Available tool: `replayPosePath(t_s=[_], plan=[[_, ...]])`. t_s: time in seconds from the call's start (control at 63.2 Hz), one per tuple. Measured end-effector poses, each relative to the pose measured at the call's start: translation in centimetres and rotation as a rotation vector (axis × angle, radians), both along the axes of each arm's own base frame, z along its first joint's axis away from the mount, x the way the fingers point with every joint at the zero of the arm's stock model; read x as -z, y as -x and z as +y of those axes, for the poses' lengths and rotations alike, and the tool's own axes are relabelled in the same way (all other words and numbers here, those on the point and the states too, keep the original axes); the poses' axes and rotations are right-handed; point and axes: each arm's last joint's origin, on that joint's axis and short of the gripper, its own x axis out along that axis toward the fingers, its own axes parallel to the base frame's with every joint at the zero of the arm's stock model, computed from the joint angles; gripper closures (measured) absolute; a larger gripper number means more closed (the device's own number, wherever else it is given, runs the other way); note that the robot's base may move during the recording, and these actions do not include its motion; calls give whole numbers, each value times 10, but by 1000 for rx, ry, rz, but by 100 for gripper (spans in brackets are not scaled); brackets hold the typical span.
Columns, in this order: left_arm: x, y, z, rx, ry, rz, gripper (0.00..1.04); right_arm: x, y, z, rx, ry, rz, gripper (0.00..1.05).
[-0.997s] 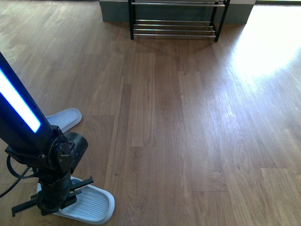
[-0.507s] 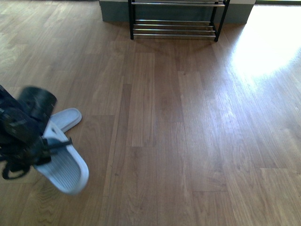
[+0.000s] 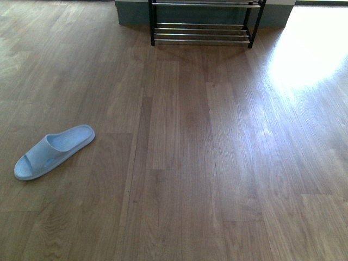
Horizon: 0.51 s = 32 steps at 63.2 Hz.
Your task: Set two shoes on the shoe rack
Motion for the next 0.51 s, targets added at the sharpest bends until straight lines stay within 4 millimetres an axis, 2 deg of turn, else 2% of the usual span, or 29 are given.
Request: replayPosePath(t_s=[0.111, 0.174, 0.285, 0.507], plan=[[-18, 40, -2, -20, -53, -40, 103, 0, 0, 0, 0, 0, 0, 9], [-31, 54, -3, -13, -54, -114, 103, 0, 0, 0, 0, 0, 0, 9], [-41, 61, -3, -19, -50, -193, 103, 0, 0, 0, 0, 0, 0, 9], [-40, 61, -3, -11, -51, -180, 103, 0, 0, 0, 1, 0, 0, 9]])
